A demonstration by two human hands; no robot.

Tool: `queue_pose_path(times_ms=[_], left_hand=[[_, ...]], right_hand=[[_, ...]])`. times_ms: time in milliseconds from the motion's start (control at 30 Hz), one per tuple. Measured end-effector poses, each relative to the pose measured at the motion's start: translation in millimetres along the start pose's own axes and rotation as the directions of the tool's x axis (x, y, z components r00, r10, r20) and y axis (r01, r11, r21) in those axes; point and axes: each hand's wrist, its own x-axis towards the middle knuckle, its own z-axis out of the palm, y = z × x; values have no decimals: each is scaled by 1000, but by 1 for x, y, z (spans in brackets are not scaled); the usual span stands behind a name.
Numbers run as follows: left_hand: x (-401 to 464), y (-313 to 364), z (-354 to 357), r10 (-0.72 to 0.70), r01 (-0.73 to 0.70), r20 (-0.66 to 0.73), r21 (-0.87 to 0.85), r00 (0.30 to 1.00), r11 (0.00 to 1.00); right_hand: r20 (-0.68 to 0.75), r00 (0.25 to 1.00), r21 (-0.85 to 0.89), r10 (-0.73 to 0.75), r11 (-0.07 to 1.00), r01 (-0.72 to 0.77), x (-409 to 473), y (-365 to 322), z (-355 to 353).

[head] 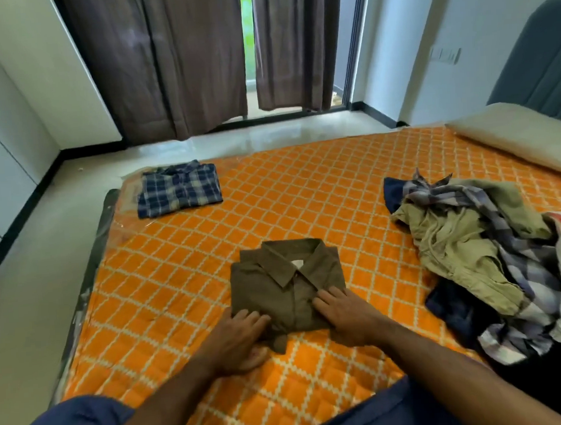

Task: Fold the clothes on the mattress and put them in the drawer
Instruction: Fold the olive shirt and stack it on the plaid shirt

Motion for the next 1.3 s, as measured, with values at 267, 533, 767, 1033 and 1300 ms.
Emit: queue_pose_path(times_ms=[267, 533, 767, 1033, 1300], left_hand=[[31, -13, -13, 155, -178, 139, 167, 978, 970], [34, 0, 3, 132, -138, 250, 3, 959, 990], [90, -27, -33, 60, -68, -90, -93, 994, 993], [88, -10, 53, -345, 347, 51, -255, 937, 903], [86, -8, 78, -342, 348, 64, -192, 937, 918]], right_hand=[[-35, 999, -39, 40, 998, -41, -11, 11, 3], [-7, 998, 56, -68, 996, 68, -8, 8, 16], [-184, 802, 766, 568, 594, -244, 22, 38, 3], [37, 800, 482, 599, 690, -539, 75, -12, 41], [-156, 788, 320, 596, 785, -530, 72, -19, 86]])
